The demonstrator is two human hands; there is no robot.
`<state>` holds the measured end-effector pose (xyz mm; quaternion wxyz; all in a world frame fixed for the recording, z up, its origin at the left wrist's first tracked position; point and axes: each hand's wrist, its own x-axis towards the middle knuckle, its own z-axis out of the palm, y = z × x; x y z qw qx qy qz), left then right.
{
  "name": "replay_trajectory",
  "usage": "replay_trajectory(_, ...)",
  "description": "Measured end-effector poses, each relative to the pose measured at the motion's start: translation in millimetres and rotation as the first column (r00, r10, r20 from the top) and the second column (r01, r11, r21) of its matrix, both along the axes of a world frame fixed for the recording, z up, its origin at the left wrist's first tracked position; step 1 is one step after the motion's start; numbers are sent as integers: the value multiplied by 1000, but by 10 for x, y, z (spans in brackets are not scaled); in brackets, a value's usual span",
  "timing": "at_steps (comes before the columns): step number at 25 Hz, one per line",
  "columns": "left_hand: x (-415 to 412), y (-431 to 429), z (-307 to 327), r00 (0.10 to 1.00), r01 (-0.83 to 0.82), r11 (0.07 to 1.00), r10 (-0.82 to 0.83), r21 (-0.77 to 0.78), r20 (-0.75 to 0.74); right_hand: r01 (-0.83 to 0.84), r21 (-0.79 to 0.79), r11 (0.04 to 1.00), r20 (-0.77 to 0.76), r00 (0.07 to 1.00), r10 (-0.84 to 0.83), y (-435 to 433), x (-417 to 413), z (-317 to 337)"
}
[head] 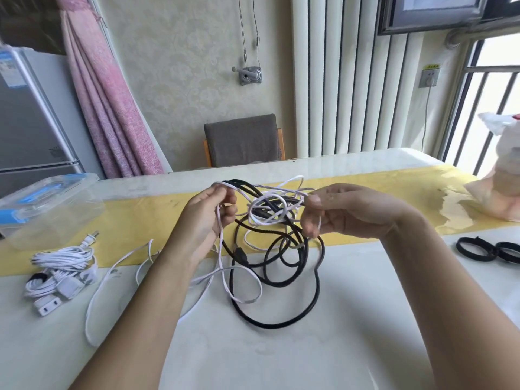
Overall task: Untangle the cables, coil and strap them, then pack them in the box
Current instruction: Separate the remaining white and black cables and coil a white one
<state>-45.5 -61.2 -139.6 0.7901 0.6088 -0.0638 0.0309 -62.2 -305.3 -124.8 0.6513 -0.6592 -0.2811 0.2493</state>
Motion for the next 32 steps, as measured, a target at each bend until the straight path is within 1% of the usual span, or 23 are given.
replay_trajectory(4, 69, 71, 1, 1000, -21, 941, 21, -337, -1, 30, 103, 994, -142, 990, -15, -72, 143, -135)
replay_trajectory(7, 146, 68, -17, 993, -117, 898, 120, -424, -21, 16, -79, 997, -178, 983, -30, -20, 101, -140)
replay_trajectory(9, 154, 53, -51, 973, -184, 912, 222, -366, 65, 79, -266, 961, -68, 993, -100, 9, 29, -59)
replay_trajectory(11, 182, 120, -130, 819, -446, 895, 405, 8, 407, 383, -217, 898, 86, 924, -373, 31, 12, 21)
replay_trajectory(13, 178, 200, -172, 512, -789, 529, 286, 312, 810, 771, -55, 635, 188, 632, -752, 48, 32, 71)
replay_trajectory(14, 185, 203, -177, 453, -855, 365, 179, 369, 873, 875, -20, 484, 217, 476, -852, 36, 58, 72)
replay_trajectory(15, 163, 170, -154, 490, -858, 255, 140, 447, 861, 919, 1, 395, 187, 388, -902, 32, 82, 74)
replay_trajectory(16, 141, 130, -125, 585, -807, 196, 139, 557, 799, 923, 14, 385, 94, 382, -919, 31, 96, 70)
replay_trajectory(17, 134, 103, -118, 736, -676, 194, 136, 711, 663, 906, 28, 422, -62, 423, -904, 23, 96, 71)
replay_trajectory(18, 121, 97, -128, 894, -449, 263, 118, 854, 433, 878, 33, 478, -208, 474, -856, 0, 83, 81)
replay_trajectory(19, 96, 125, -136, 985, -173, 369, 67, 913, 160, 851, 1, 525, -276, 505, -818, -36, 83, 78)
replay_trajectory(20, 70, 187, -141, 998, 51, 459, 4, 887, -59, 817, -85, 570, -258, 535, -805, -77, 81, 63)
replay_trajectory(21, 62, 275, -142, 985, 163, 515, -37, 841, -168, 781, -209, 589, -162, 566, -808, -136, 95, 32)
replay_trajectory(22, 70, 364, -131, 983, 171, 569, -45, 804, -177, 774, -320, 547, 6, 579, -815, -201, 101, 8)
replay_trajectory(23, 109, 451, -112, 993, 99, 638, -16, 764, -116, 831, -344, 437, 205, 521, -829, -259, 90, 8)
replay_trajectory(24, 148, 523, -87, 999, -25, 691, 50, 722, -13, 913, -249, 323, 360, 397, -844, -315, 86, 21)
replay_trajectory(25, 184, 570, -64, 986, -169, 733, 135, 659, 102, 962, -87, 260, 378, 273, -885, -368, 107, 32)
replay_trajectory(26, 219, 585, -50, 955, -296, 781, 223, 549, 198, 962, 75, 261, 230, 238, -944, -384, 120, 48)
replay_trajectory(27, 236, 568, -30, 919, -385, 835, 307, 394, 247, 928, 200, 314, -14, 324, -946, -330, 122, 77)
replay_trajectory(28, 244, 535, -16, 892, -435, 872, 383, 223, 238, 865, 269, 424, -217, 484, -848, -245, 110, 95)
replay_trajectory(29, 247, 506, -6, 877, -458, 886, 436, 72, 202, 788, 267, 555, -320, 616, -720, -175, 108, 90)
replay_trajectory(31, 238, 510, 18, 874, -458, 883, 468, -105, 129, 648, 49, 760, -255, 744, -618, -64, 52, 96)
replay_trajectory(32, 232, 549, 26, 872, -466, 878, 477, -110, 112, 645, -80, 760, -131, 749, -649, -56, 44, 92)
